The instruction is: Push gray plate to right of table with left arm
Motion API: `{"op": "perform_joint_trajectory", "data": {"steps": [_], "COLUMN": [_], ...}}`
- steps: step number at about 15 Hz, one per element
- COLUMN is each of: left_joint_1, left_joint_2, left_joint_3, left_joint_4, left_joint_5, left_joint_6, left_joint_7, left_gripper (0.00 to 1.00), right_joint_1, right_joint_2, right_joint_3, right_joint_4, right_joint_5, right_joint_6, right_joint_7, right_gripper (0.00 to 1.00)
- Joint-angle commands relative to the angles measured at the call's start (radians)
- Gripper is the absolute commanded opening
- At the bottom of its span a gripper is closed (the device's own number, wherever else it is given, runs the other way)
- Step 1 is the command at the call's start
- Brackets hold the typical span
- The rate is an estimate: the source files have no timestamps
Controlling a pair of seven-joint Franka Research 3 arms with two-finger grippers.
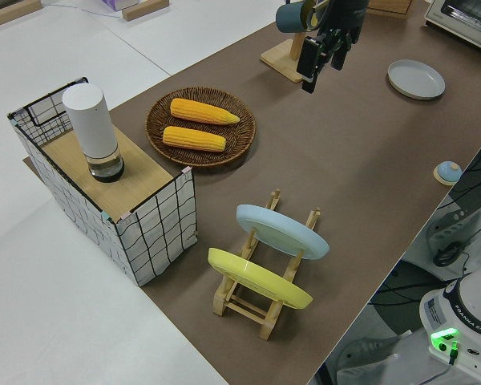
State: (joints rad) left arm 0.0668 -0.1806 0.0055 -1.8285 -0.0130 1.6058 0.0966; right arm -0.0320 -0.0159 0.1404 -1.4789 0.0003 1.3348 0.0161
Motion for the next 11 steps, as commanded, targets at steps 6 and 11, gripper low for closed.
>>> {"op": "perform_joint_trajectory", "data": {"steps": [6,11], "left_joint_1": [-0.013,-0.015], "left_joint_2": [-0.005,-0.005], "left_joint_3": [-0.015,-0.016], "left_joint_4": [0.068,0.068], "left_joint_5": [0.042,0.041], "left_joint_6": [-0.026,-0.024], "left_joint_7": [0.011,0.009], "left_gripper": [1.00,1.00], "right_joint_1": [-0.019,-0.019], "right_joint_2": [-0.002,-0.002], "right_joint_3": [0.016,0.016], "right_joint_4": [0.009,0.009], "right_joint_5": [0.004,0.004], "right_joint_6": [-0.016,-0.016], "right_joint_7": [0.012,0.013], "right_gripper": [0.983,0.983]}}
